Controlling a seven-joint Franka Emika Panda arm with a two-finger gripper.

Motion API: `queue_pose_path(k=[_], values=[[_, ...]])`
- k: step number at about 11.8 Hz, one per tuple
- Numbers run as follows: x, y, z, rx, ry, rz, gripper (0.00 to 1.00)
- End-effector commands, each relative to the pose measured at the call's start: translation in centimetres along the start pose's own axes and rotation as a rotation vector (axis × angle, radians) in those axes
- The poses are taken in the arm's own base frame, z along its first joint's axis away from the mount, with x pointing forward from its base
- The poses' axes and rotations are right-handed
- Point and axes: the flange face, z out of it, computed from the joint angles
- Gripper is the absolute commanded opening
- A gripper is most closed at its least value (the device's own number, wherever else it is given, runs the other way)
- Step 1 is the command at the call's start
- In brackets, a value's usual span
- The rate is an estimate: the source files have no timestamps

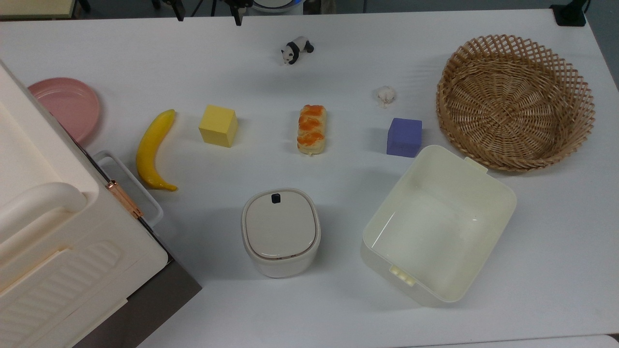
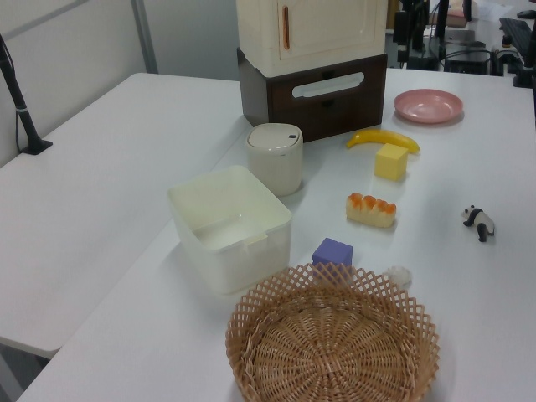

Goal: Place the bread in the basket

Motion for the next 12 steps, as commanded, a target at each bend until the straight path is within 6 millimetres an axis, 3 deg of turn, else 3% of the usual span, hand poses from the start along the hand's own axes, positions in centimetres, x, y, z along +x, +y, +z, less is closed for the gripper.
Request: queue_pose_path(k=[1, 6, 12], values=[[-0.5, 1.8, 1.0, 0.011, 0.010, 0.006, 1.00], [-0.6, -0.1, 2.0, 0.005, -0.022, -0.019, 1.00], [-1.1, -0.6, 1.7, 0.004, -0.042, -0.024, 1.00]])
